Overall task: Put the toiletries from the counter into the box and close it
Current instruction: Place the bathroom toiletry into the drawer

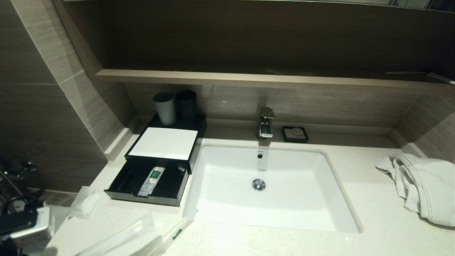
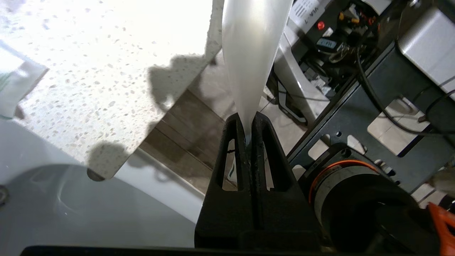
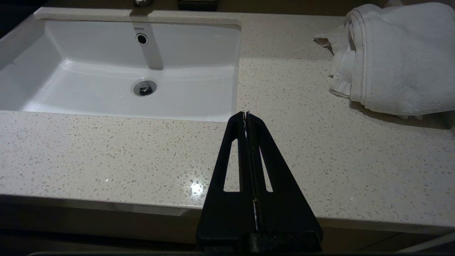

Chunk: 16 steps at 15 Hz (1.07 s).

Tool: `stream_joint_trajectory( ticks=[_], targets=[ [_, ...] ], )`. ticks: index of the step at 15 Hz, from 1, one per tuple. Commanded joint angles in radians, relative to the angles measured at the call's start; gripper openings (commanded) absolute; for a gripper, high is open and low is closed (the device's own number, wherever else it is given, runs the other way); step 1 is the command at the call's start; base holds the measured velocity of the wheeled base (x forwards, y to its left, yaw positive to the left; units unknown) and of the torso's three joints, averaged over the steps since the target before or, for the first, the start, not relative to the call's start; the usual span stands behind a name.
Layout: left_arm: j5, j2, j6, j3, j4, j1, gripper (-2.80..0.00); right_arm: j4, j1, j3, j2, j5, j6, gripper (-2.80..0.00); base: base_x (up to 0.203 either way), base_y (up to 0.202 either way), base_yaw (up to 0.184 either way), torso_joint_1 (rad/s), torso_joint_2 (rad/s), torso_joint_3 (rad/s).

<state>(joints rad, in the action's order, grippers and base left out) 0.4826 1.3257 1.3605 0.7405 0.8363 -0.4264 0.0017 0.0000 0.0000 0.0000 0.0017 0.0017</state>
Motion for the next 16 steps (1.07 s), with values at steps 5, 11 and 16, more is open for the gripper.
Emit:
stream_joint_trajectory(
  ticks=[5, 11, 16],
  targets=[
    [0.067, 0.078, -0.155, 0.272, 0.339, 0.005, -2.80, 0.000, -0.001, 0.000, 0.000, 0.001, 0.000, -2.80, 0.000, 0.000, 0.000, 0.000, 0.00, 0.000],
    [0.100, 0.187, -0.368, 0.421, 0.547, 0.006, -2.80, 0.000, 0.000, 0.000, 0.000, 0.000, 0.000, -2.80, 0.000, 0.000, 0.000, 0.000, 0.00, 0.000],
    [0.128, 0.147, -0.652, 0.511, 0.648, 0.041, -2.80, 0.000, 0.000, 0.000, 0.000, 0.000, 0.000, -2.80, 0.000, 0.000, 0.000, 0.000, 0.00, 0.000]
  ],
)
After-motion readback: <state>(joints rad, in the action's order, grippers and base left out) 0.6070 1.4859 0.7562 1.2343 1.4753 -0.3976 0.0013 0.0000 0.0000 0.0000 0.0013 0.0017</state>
